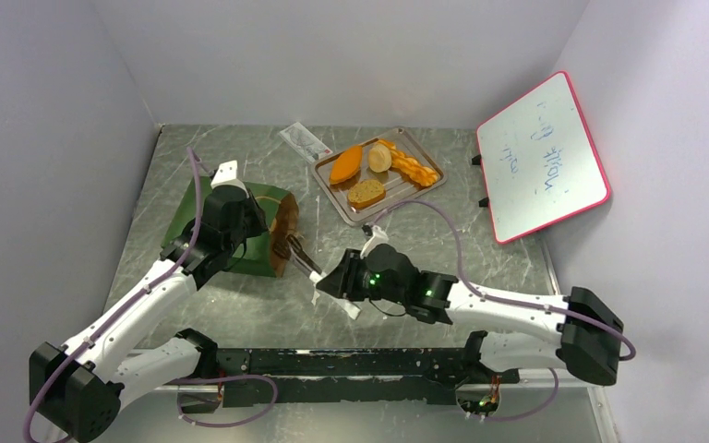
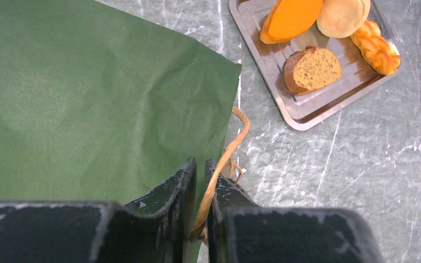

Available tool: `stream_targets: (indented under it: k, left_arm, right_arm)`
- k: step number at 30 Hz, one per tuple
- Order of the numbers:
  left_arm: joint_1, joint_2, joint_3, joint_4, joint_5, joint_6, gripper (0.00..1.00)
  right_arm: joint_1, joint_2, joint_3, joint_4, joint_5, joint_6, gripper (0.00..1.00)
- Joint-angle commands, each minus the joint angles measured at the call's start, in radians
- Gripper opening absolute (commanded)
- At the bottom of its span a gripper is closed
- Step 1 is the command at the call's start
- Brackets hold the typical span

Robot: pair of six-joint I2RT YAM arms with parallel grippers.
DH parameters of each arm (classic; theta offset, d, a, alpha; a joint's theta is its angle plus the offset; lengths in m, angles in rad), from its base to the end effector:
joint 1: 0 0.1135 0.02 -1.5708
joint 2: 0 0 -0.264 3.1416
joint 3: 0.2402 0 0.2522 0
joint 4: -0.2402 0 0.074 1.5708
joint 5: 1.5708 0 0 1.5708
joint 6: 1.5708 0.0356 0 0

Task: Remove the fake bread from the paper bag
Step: Take out the fake bread from the paper bag.

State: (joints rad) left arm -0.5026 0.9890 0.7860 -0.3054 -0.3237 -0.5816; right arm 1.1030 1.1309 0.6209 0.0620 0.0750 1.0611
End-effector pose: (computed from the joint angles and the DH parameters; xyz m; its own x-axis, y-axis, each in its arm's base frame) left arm 0.1992 -0.0966 0.2910 -0.4736 -0.3340 -0.8150 -0.0562 0.9349 -0.3505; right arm 0.1148 0.2214 0.2377 -0.8456 0.2565 -0.4681 -0.2489 0.5863 0.7709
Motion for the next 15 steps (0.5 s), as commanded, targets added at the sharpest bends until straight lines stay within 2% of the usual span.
stream_targets:
  k: [1,15]
  left_arm:
    - [0.009,-0.019,-0.001,0.001,0.030,0.012,0.07]
    - [0.009,-0.043,-0.009,-0.008,0.047,0.023,0.07]
  right_arm:
    - [0.013,0.076,0.034,0.129,-0.010,0.029,0.33]
    - [-0.048,0.348,0.094,0.346,-0.059,0.099,0.32]
